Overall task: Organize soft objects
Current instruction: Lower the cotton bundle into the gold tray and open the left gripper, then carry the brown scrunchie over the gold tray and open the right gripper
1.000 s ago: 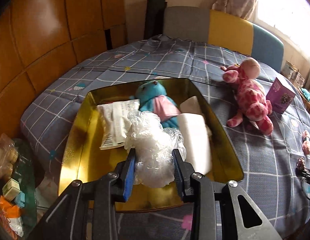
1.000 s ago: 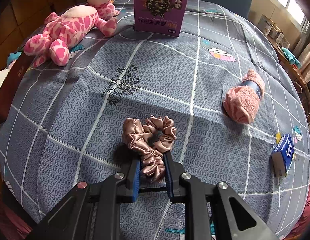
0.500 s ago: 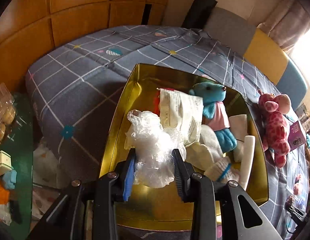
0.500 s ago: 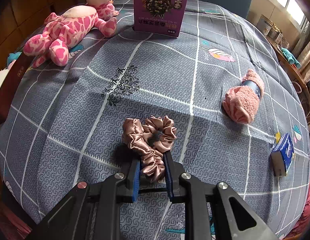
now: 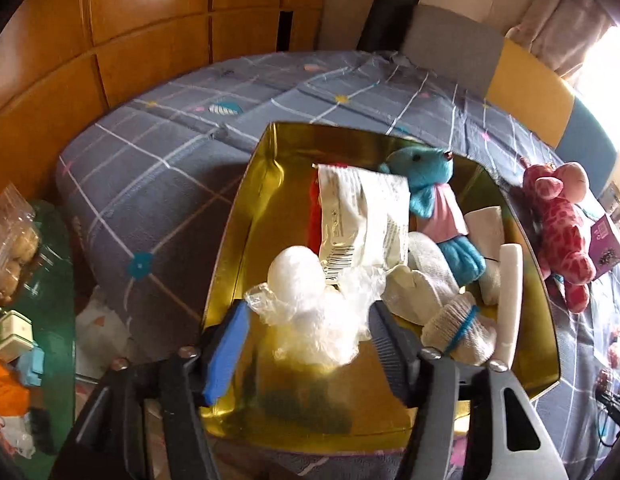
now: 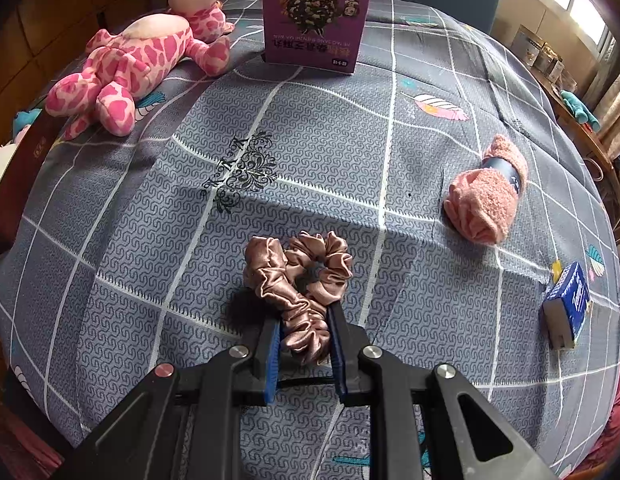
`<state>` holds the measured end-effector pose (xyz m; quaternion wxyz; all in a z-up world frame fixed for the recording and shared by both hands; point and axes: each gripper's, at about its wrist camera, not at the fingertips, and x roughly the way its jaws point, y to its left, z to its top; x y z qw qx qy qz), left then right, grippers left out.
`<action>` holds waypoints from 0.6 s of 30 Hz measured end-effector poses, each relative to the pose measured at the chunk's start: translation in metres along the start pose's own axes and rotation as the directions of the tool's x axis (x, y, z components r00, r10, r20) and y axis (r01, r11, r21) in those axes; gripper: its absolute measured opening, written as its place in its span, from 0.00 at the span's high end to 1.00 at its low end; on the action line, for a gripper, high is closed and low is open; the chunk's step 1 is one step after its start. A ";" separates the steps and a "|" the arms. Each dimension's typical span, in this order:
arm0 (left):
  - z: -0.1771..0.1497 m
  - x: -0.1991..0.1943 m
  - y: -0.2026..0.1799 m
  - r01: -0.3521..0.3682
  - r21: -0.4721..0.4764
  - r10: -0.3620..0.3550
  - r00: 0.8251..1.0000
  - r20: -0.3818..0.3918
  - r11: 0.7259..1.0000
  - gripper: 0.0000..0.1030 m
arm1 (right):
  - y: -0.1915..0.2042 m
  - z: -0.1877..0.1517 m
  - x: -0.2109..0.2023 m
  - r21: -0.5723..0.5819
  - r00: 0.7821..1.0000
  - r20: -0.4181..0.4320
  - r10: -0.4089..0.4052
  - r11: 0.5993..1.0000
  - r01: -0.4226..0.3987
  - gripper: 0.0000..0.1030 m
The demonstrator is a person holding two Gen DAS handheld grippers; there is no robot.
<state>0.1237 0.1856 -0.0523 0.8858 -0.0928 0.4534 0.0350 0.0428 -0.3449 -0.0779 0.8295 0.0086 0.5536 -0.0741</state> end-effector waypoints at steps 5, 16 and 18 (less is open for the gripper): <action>-0.005 -0.017 -0.007 -0.020 0.019 0.019 0.999 0.051 1.000 0.35 | -0.003 0.003 -0.005 0.029 1.000 0.000 -0.012 1.000 0.012 0.81; -0.007 -0.050 -0.030 0.031 0.016 -0.033 0.986 0.161 0.999 0.19 | 0.088 0.042 -0.082 -0.149 0.965 0.194 0.176 0.978 -0.148 0.82; -0.007 -0.054 -0.033 0.035 0.018 -0.037 0.985 0.170 0.999 0.16 | 0.120 0.047 -0.090 -0.219 0.946 0.192 0.259 0.951 -0.216 0.82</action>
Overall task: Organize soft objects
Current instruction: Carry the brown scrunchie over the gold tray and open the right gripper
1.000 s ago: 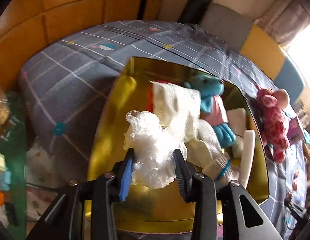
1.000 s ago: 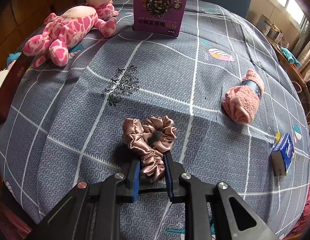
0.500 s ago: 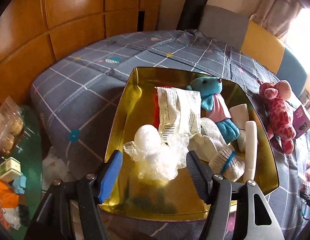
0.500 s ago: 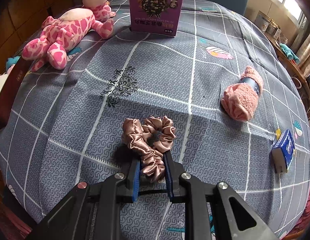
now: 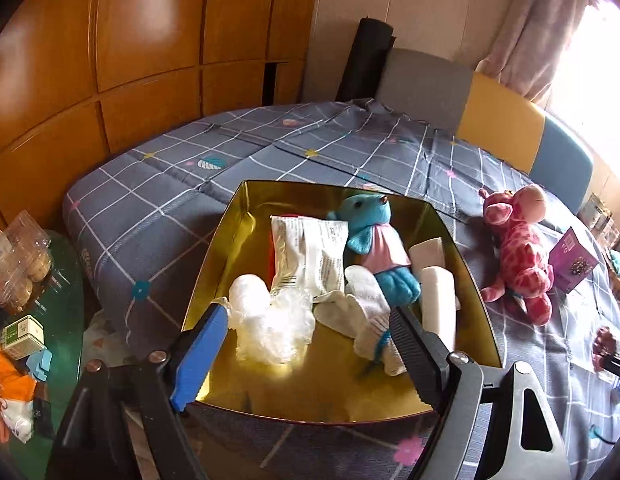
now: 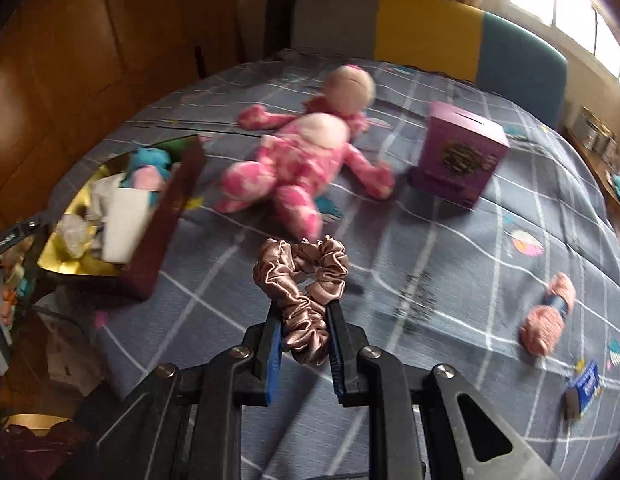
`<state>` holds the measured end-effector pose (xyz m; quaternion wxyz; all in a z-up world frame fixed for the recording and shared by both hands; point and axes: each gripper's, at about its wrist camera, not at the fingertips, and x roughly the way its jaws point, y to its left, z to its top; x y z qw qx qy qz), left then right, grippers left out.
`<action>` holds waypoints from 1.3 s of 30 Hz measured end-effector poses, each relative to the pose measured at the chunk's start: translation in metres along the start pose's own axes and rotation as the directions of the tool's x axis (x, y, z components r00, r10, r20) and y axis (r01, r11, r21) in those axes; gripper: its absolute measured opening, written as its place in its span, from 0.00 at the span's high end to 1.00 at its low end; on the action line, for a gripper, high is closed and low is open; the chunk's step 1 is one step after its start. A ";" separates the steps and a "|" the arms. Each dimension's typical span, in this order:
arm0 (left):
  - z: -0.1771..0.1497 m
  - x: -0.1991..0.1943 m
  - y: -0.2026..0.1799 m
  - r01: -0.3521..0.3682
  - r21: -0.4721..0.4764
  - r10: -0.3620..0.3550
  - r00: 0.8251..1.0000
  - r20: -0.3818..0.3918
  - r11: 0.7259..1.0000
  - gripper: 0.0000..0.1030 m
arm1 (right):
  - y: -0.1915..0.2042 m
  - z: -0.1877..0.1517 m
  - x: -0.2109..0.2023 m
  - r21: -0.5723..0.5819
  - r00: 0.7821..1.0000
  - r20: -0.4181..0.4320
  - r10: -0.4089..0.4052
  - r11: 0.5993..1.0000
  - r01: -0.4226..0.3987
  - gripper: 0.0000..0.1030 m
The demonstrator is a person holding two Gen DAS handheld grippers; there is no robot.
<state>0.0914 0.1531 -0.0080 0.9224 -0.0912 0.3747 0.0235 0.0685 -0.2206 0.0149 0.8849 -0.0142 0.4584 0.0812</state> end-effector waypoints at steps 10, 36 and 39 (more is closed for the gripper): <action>-0.002 -0.012 -0.002 -0.062 -0.001 0.062 0.998 0.025 0.998 0.10 | 0.134 0.040 0.048 -0.115 0.949 -0.033 0.314 0.942 -0.316 0.82; 0.001 -0.020 0.039 -0.153 -0.097 0.158 0.986 0.050 0.983 0.07 | 0.230 0.059 0.144 -0.129 0.947 -0.116 0.298 0.941 -0.312 0.62; 0.001 -0.020 0.038 -0.143 -0.096 0.148 0.988 0.048 0.985 0.07 | 0.225 0.059 0.135 -0.101 0.944 -0.099 0.316 0.940 -0.325 0.59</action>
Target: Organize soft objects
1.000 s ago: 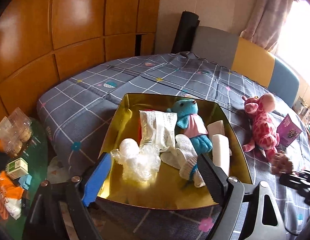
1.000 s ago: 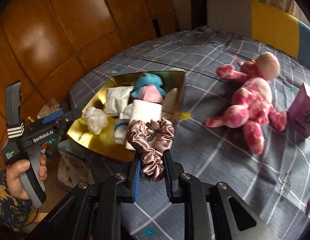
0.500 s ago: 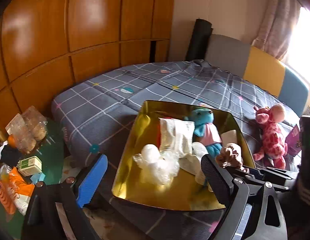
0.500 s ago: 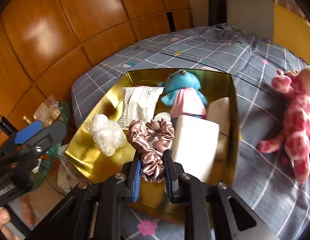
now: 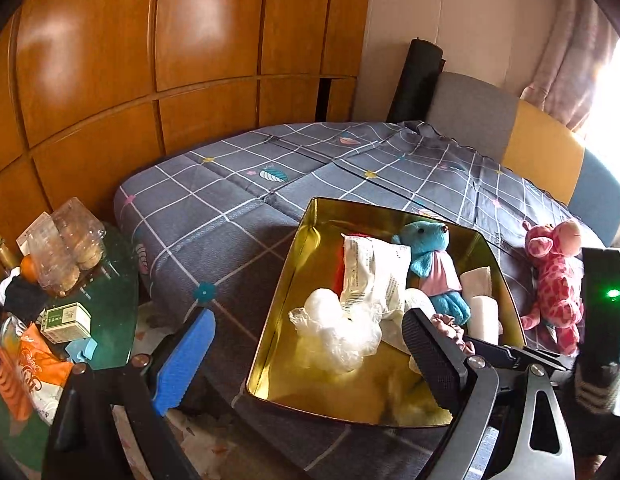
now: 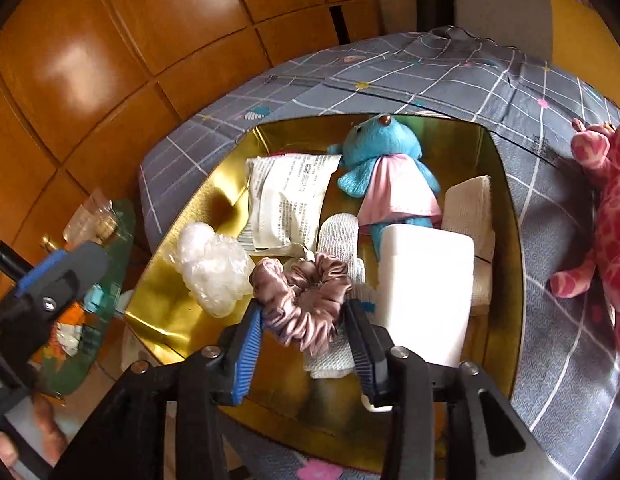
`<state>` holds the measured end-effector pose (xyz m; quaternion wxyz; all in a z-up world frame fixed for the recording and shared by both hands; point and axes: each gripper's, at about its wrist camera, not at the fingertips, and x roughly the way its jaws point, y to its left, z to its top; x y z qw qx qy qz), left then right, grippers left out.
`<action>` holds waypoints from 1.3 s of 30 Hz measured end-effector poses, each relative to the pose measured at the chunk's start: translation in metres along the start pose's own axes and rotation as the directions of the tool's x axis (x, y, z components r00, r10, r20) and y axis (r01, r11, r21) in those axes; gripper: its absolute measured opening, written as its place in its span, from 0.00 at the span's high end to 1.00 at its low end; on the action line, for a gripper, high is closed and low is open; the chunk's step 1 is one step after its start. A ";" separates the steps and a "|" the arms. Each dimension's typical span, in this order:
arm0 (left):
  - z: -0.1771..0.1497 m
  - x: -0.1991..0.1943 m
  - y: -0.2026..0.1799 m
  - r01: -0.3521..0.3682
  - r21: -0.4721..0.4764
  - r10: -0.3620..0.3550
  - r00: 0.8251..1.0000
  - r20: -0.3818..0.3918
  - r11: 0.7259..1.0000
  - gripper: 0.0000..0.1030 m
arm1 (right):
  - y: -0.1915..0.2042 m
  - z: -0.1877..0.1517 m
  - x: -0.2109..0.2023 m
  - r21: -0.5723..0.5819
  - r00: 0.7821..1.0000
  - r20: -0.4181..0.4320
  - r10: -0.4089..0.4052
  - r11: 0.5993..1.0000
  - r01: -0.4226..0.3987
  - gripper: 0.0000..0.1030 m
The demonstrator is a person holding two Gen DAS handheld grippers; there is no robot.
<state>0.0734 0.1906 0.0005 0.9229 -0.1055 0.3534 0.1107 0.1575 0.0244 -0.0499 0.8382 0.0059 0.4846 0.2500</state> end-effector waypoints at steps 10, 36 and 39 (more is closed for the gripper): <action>-0.004 -0.008 -0.017 0.044 0.051 -0.044 0.999 0.006 0.998 0.07 | -0.021 -0.016 -0.045 0.060 0.988 0.101 -0.118 0.992 0.113 0.59; -0.032 -0.033 -0.155 0.241 0.366 -0.240 0.970 -0.049 0.899 0.07 | -0.128 -0.092 -0.185 0.313 0.859 0.238 -0.454 0.873 0.375 0.59; -0.035 -0.034 -0.173 0.282 0.387 -0.276 0.959 -0.072 0.878 0.07 | -0.140 -0.099 -0.199 0.336 0.842 0.240 -0.484 0.855 0.395 0.59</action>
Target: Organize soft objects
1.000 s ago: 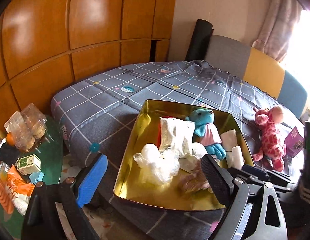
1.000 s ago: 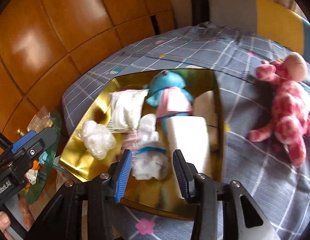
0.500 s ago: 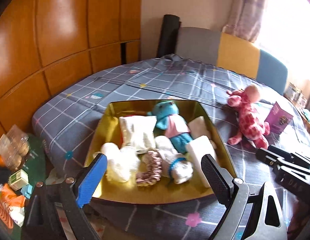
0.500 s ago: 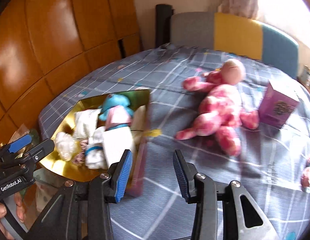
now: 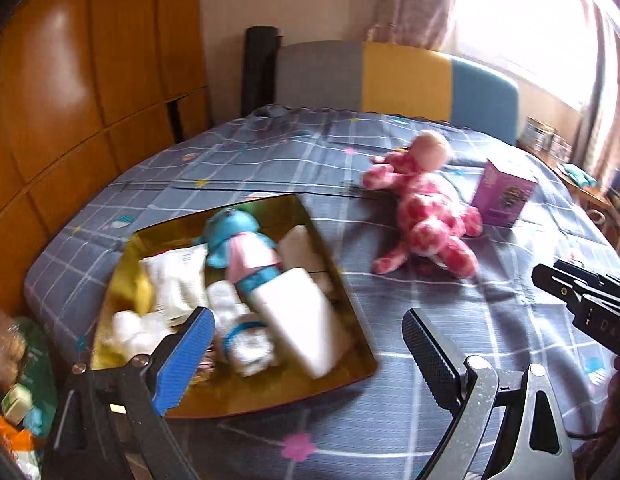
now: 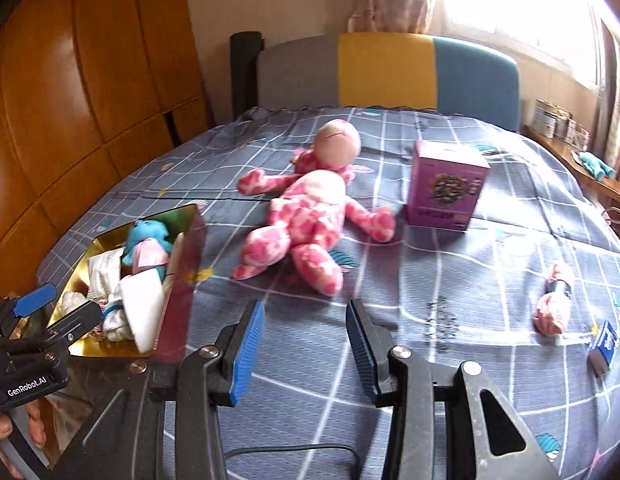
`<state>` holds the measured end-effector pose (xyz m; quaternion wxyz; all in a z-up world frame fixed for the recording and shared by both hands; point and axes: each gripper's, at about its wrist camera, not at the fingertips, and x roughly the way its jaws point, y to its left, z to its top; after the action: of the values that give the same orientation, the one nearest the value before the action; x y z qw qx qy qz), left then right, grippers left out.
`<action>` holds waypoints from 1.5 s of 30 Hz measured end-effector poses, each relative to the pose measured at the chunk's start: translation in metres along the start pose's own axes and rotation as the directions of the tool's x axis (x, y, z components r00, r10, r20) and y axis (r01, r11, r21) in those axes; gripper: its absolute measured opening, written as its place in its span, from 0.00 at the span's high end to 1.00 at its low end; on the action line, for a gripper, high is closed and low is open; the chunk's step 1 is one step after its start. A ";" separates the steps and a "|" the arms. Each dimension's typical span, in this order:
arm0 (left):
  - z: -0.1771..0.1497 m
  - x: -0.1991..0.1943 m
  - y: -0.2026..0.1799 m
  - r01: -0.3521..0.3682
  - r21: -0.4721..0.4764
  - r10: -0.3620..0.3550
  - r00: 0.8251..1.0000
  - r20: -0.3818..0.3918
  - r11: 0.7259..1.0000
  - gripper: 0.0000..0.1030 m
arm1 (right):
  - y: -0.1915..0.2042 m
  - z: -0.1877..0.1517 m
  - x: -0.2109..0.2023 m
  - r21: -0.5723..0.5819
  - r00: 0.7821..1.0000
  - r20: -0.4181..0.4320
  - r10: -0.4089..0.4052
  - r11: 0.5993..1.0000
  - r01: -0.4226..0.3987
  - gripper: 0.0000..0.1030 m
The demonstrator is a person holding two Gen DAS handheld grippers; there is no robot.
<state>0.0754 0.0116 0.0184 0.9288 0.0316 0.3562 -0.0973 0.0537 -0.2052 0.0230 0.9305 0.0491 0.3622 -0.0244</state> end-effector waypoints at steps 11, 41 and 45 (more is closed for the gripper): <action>0.010 0.014 -0.062 0.095 0.116 -0.095 0.995 -0.007 0.989 0.07 | -0.066 -0.005 -0.020 0.075 0.993 0.008 -0.118 0.990 0.117 0.59; 0.021 0.036 -0.200 0.278 0.340 -0.266 0.961 -0.082 0.898 0.07 | -0.271 -0.017 -0.064 0.342 0.891 -0.084 -0.445 0.827 0.446 0.59; 0.022 0.037 -0.221 0.300 0.370 -0.286 0.954 -0.094 0.879 0.07 | -0.301 -0.026 -0.065 0.462 0.891 -0.094 -0.445 0.773 0.435 0.58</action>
<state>0.0719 -0.2130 0.0121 0.8728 0.1585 0.3481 -0.3032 -0.0359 -0.5004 0.0264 0.8621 0.1873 0.3371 -0.3287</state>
